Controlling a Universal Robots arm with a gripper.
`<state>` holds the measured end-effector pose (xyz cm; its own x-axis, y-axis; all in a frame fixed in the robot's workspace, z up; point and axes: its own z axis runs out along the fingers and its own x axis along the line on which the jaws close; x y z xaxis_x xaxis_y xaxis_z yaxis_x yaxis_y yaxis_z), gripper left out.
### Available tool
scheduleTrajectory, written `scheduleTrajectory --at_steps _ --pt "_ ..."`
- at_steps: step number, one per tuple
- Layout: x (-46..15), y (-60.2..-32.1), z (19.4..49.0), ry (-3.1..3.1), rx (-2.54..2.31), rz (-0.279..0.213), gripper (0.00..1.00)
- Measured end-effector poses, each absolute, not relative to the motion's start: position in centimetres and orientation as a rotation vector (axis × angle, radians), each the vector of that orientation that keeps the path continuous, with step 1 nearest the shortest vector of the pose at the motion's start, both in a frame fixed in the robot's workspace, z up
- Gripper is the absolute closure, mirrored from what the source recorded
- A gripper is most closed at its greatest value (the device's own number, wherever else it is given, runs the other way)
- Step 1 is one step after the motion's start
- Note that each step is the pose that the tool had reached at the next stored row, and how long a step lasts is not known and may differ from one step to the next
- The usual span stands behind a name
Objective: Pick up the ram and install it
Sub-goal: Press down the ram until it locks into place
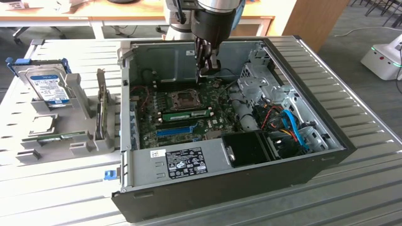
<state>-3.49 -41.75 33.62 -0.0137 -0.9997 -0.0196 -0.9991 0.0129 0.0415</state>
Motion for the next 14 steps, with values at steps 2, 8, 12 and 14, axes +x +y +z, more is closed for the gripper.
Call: scheduleTrajectory --at_steps 2,8,12,14 --pt "-3.49 -41.75 33.62 -2.225 2.195 -0.068 0.89" --pt "-3.31 -41.75 33.61 -2.225 2.196 -0.068 0.89" --pt "-3.0 -41.75 33.61 -2.226 2.196 -0.069 0.89" --pt "-2.74 -41.75 33.62 -2.226 2.196 -0.069 0.89"
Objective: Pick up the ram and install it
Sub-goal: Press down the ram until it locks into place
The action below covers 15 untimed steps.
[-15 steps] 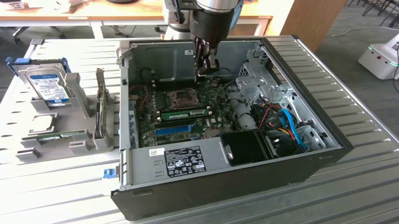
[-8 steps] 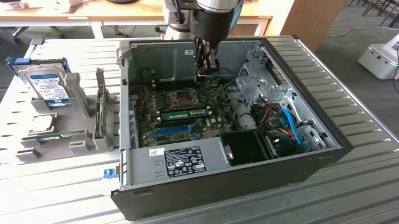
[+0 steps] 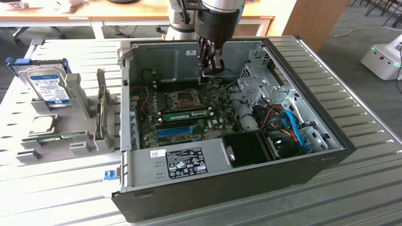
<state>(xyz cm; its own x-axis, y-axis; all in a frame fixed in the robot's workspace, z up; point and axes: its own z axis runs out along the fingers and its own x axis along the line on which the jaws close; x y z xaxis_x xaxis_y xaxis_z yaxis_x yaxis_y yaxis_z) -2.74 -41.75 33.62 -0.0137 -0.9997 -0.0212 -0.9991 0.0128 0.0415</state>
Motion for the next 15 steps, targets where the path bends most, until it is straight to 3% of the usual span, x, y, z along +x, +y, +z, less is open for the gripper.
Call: scheduleTrajectory --at_steps 15 --pt "-0.9 -41.7 33.5 -2.225 2.196 -0.07 0.89"
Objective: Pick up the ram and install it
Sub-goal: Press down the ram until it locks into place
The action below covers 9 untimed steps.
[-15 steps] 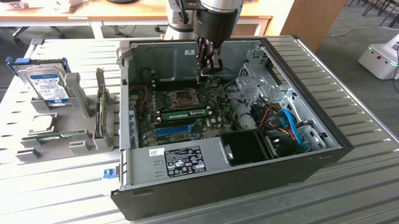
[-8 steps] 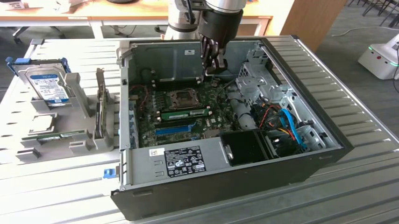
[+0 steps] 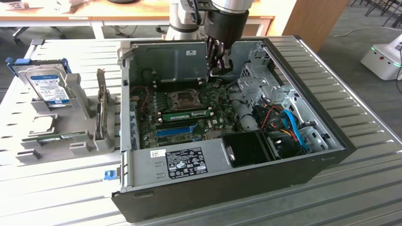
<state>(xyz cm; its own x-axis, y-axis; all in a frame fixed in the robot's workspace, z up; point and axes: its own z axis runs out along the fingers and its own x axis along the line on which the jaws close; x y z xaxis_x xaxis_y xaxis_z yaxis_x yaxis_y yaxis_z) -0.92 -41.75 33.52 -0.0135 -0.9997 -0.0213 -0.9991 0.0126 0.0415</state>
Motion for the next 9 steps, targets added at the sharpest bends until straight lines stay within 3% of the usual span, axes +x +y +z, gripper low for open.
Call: scheduleTrajectory --at_steps 9 --pt "-0.52 -41.75 33.48 -2.226 2.196 -0.07 0.89"
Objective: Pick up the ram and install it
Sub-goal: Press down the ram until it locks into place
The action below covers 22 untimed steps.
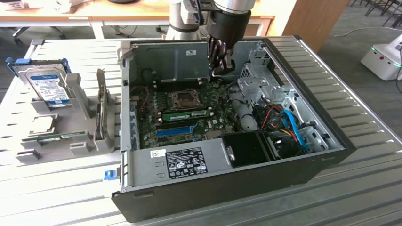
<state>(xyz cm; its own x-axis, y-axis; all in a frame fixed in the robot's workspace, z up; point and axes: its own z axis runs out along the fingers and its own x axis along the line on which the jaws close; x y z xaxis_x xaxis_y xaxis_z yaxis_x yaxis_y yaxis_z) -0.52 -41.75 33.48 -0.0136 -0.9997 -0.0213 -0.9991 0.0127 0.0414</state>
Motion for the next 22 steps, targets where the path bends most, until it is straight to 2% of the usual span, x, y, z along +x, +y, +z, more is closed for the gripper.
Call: scheduleTrajectory --at_steps 22 --pt "-0.5 -41.8 30.8 -2.225 2.197 -0.07 0.89"
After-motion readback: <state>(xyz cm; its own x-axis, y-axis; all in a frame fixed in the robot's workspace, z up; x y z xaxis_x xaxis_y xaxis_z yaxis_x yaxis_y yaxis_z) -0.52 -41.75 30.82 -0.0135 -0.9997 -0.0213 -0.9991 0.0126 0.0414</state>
